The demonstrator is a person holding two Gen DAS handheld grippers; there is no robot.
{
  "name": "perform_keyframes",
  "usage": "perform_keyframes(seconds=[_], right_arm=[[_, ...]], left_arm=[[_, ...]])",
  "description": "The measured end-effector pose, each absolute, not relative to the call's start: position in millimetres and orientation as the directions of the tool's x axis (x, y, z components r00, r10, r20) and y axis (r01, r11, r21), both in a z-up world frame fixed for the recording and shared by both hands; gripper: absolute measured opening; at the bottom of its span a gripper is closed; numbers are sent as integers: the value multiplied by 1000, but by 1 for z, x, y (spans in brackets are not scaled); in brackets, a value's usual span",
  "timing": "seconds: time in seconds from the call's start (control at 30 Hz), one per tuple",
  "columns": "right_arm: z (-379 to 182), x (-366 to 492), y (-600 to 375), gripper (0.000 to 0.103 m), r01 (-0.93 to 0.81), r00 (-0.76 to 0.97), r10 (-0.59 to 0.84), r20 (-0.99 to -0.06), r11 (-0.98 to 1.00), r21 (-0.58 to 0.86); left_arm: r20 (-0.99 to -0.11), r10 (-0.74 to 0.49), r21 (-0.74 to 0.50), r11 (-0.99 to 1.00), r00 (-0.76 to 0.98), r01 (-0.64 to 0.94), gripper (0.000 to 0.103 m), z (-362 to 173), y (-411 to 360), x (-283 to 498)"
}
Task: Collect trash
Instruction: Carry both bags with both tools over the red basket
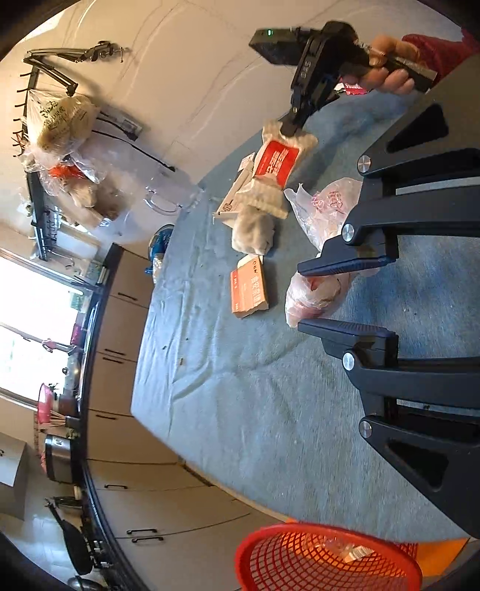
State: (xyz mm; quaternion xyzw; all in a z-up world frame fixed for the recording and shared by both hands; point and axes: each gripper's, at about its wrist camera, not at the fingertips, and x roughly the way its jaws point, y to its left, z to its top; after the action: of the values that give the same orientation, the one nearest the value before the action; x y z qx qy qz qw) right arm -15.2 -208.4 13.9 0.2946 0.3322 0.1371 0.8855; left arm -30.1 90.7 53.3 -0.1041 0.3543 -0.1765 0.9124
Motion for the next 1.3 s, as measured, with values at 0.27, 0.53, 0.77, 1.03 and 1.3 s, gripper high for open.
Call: perform_keyframes(seconds=[0.27, 0.53, 0.77, 1.03, 1.3], right_arm=[[56, -46, -186, 10, -156, 776, 464, -427, 797, 583], [66, -49, -162, 10, -226, 746, 527, -406, 775, 590], [60, -38, -128, 10, -276, 689, 590, -421, 751, 600], [62, -25, -82, 10, -338, 627, 648, -431, 726, 599], [63, -12, -23, 10, -404, 555, 699, -451, 700, 589]], left_arm=[[-576, -373, -311, 923, 727, 226, 23, 66, 107, -40], [-559, -330, -292, 937, 761, 193, 23, 73, 122, -48], [-561, -295, -296, 944, 773, 146, 23, 72, 143, -53], [-551, -220, -294, 954, 805, 59, 23, 73, 183, -65], [-541, -127, -292, 955, 832, -44, 23, 71, 231, -81]])
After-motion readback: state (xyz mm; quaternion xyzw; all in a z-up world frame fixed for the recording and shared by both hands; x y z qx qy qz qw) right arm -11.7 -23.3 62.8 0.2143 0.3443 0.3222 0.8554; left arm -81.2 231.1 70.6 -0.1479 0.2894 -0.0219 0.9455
